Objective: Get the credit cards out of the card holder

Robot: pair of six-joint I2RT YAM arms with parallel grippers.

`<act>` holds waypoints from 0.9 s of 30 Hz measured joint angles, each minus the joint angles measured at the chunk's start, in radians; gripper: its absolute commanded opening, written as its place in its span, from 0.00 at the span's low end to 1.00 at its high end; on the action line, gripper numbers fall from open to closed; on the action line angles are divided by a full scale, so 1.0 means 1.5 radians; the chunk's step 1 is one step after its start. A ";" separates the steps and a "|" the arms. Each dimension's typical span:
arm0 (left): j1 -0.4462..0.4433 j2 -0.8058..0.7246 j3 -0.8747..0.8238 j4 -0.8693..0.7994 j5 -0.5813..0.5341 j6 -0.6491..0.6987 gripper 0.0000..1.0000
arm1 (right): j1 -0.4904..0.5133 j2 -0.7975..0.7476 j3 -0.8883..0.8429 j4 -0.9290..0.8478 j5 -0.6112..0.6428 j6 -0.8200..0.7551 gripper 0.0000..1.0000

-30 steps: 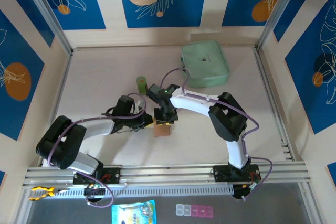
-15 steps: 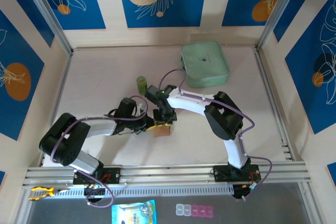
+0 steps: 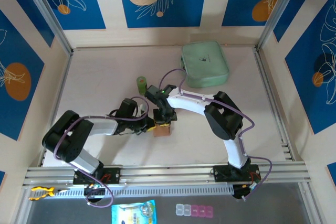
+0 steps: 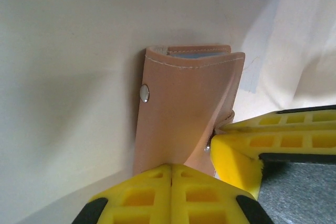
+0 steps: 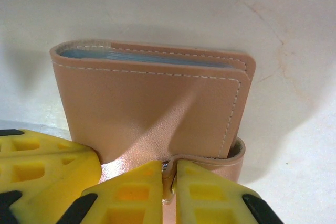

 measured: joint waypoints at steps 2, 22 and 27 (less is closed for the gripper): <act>0.000 0.000 -0.001 0.001 0.000 0.000 0.00 | 0.000 -0.001 0.000 0.000 0.001 0.003 0.08; 0.000 -0.008 -0.002 0.005 0.001 -0.003 0.11 | -0.043 -0.074 -0.078 0.006 0.028 0.003 0.23; 0.000 -0.024 -0.001 -0.011 0.002 -0.004 0.12 | -0.044 -0.074 -0.089 0.023 0.027 0.000 0.23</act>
